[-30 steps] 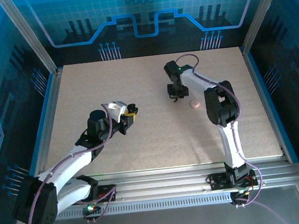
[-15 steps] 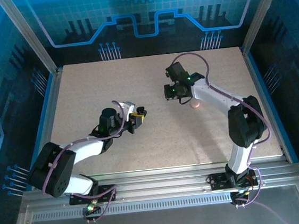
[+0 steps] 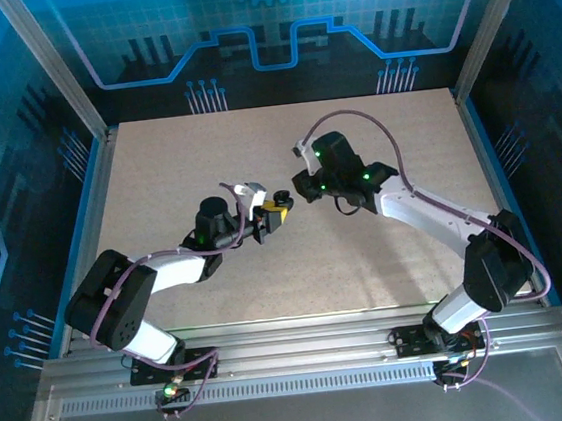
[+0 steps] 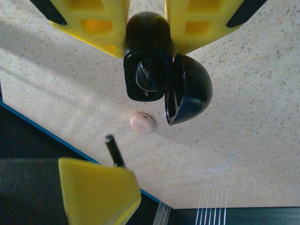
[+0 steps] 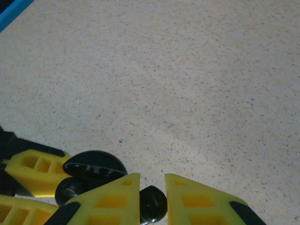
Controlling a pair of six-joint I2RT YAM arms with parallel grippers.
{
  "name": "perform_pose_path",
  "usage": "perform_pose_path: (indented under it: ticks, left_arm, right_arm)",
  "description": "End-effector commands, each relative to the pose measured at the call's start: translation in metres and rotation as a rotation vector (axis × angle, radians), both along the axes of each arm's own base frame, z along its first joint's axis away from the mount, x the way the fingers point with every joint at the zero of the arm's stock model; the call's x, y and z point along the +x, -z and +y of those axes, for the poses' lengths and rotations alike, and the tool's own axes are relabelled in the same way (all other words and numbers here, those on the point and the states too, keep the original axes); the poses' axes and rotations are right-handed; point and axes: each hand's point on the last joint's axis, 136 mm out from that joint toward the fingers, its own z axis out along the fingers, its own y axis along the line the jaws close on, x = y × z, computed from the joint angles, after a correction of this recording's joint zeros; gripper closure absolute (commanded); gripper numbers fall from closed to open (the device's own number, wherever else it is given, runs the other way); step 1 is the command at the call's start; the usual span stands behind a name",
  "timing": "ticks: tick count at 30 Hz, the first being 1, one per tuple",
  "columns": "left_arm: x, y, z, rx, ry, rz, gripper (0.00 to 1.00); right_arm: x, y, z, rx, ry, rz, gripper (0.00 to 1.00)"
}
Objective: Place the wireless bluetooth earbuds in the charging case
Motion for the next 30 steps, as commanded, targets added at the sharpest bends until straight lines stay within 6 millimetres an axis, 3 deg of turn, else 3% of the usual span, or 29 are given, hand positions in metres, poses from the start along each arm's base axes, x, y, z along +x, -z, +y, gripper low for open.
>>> perform_pose_path:
  ticks: [1, 10, 30]
  left_arm:
    - [0.000, -0.026, -0.011, -0.064, 0.049, -0.062, 0.95]
    - [-0.003, -0.036, -0.014, -0.093, 0.070, -0.073, 0.95]
    - [-0.007, -0.058, -0.014, -0.138, 0.078, -0.107, 0.95]
  right_arm:
    - [-0.008, -0.026, 0.017, 0.030, -0.102, -0.128, 0.82]
    - [-0.017, -0.036, 0.029, 0.023, -0.174, -0.213, 0.82]
    - [-0.019, -0.025, 0.029, -0.078, -0.219, -0.259, 0.83]
